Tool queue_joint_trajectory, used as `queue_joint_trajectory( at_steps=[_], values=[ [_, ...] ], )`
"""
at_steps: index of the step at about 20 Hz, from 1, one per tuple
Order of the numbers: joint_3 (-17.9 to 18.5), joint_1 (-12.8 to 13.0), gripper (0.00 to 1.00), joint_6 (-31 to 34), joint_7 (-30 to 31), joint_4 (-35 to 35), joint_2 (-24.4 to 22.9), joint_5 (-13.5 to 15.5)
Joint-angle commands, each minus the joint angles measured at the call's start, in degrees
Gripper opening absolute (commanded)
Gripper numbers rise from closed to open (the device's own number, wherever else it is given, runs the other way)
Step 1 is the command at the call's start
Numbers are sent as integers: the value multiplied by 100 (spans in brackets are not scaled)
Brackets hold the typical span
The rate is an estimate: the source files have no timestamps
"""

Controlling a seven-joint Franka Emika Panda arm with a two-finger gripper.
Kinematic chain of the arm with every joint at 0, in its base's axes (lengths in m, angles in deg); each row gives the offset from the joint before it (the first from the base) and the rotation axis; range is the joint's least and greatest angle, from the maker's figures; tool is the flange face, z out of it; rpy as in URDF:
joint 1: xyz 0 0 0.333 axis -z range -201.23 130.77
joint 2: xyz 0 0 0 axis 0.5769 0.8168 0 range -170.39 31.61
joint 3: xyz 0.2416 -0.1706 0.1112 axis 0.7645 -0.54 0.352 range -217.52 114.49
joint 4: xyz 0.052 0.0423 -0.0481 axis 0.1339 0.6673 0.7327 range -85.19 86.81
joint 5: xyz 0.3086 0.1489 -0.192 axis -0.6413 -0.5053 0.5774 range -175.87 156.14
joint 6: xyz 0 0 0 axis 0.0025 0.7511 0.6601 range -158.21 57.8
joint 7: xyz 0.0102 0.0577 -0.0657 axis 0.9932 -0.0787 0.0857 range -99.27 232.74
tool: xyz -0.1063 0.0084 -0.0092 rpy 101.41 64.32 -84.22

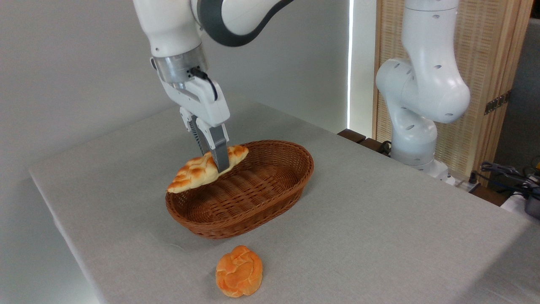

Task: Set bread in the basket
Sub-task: 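Lift the croissant and carry it over the wicker basket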

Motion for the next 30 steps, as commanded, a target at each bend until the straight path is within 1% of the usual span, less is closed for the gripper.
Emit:
queue_joint_trajectory(
  at_steps=[1,3,5,8,9,10,11,12,13,14,17,30],
  values=[
    [-429,-602,54,232,-40,-95,3,12],
    [-438,-602,61,224,-40,-86,21,12],
    [-446,-602,63,241,-40,10,21,-93],
    [-481,-593,63,426,-32,133,21,-129],
    [-482,-584,67,417,-32,142,30,-120],
    [-482,-584,74,417,-32,142,30,-120],
    [-482,-584,88,400,-23,142,47,-120],
    [-482,-584,90,400,-23,142,47,-120],
    [-482,-584,98,391,-23,142,82,-120],
    [-482,-584,100,391,-14,142,91,-120],
    [-482,-523,100,382,-5,142,152,-111],
    [-482,-523,100,417,-14,107,153,-120]
  ],
)
